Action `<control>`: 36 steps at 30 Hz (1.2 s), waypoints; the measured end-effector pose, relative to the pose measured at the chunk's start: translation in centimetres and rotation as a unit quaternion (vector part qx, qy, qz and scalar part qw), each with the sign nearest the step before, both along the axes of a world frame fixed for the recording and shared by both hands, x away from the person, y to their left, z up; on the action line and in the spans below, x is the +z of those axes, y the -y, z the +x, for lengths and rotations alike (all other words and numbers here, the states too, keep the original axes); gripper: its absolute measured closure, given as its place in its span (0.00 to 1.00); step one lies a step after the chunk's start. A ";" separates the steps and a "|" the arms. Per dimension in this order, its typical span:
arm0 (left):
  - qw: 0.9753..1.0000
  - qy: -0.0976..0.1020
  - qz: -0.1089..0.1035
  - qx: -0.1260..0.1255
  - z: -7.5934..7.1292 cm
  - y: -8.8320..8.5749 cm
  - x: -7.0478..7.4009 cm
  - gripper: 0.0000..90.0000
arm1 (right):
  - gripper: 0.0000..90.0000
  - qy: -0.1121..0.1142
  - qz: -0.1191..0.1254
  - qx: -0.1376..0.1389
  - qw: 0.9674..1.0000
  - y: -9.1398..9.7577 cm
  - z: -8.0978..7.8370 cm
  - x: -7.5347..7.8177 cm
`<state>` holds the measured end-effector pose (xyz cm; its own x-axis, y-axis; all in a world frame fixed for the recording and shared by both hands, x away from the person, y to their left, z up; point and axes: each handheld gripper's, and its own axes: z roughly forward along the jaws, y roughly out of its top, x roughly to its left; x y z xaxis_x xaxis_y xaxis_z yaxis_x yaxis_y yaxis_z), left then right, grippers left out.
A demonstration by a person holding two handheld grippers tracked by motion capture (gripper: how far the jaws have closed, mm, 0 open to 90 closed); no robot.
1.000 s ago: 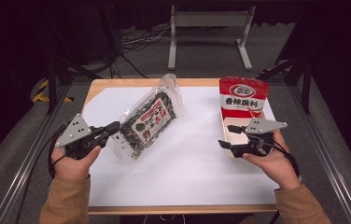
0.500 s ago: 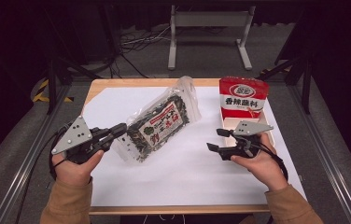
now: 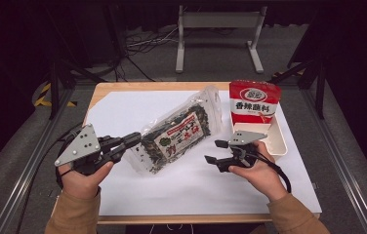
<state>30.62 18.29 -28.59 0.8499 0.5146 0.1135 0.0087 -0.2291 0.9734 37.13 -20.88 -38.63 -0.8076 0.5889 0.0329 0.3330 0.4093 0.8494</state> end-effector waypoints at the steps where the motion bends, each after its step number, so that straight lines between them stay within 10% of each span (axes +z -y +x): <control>1: 1.000 0.001 -0.001 -0.006 -0.1 0.1 0.1 0.99 | 0.34 -0.002 -0.001 0.001 1.000 -0.1 0.0 -0.1; 8: 1.000 0.006 0.001 -0.009 -0.5 0.9 0.2 0.99 | 0.37 -0.009 -0.014 0.004 1.000 -0.6 0.2 -0.6; 36: 0.998 0.009 -0.023 -0.051 -0.8 1.4 0.2 0.99 | 0.39 0.000 0.065 0.059 0.996 -0.7 0.6 -0.6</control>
<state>29.81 16.87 -28.42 0.8959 0.4311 0.1076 -0.0300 -0.1830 0.9827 37.68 -20.13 -39.18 -0.8710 0.4803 0.1032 0.2896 0.3324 0.8976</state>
